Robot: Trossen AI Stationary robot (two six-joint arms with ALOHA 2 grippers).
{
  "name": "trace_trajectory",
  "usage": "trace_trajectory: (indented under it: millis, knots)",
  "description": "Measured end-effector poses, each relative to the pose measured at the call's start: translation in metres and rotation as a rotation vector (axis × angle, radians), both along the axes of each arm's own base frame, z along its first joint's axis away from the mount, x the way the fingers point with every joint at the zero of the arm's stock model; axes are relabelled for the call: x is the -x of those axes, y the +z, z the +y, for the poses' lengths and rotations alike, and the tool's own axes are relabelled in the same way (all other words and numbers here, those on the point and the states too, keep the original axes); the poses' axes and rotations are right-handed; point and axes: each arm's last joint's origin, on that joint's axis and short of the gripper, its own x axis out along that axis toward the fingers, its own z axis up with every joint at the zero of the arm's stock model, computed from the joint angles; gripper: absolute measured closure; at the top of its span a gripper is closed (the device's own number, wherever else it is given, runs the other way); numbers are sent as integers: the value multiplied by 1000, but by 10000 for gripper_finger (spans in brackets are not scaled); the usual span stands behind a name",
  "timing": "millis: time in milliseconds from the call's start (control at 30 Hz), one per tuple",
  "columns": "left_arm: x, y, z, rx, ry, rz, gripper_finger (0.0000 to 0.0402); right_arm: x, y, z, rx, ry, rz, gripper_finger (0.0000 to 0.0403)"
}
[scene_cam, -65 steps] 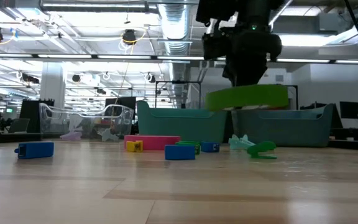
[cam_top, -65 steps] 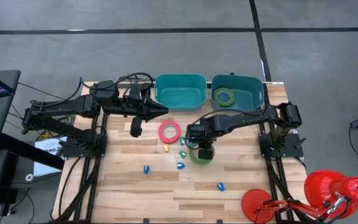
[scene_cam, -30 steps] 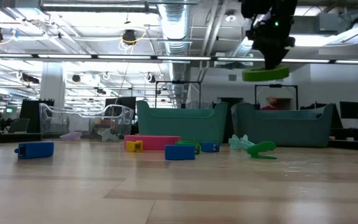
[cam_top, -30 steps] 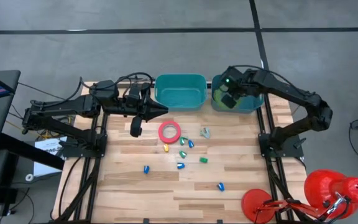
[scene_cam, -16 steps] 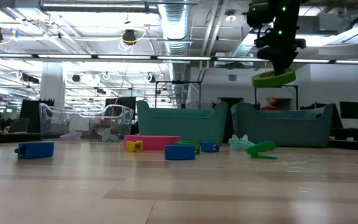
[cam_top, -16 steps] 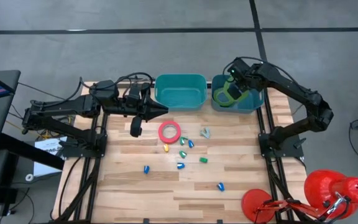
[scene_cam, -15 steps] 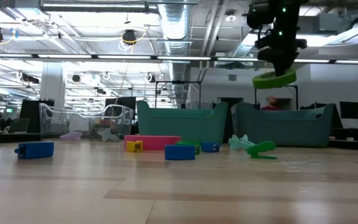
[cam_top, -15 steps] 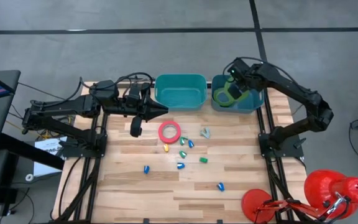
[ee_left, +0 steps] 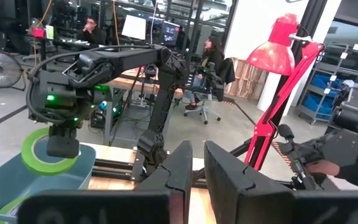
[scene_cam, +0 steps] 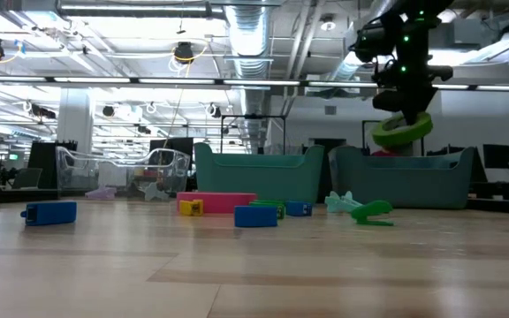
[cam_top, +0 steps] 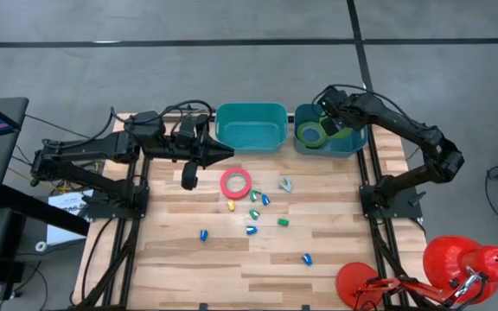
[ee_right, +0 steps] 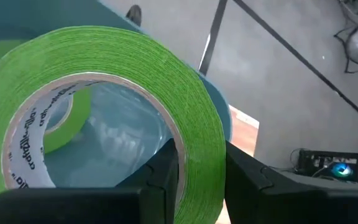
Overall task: Pick and place Stapler, Stapler remover, tape
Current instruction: Put the green tape into the blue bin
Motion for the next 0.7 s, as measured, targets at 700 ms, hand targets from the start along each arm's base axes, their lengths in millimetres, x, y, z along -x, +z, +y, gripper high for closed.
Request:
trace_trajectory:
  millis: [700]
  knots:
    - [0,0,0,0,0,0,367,1,-13,1,-9,-2,22,316]
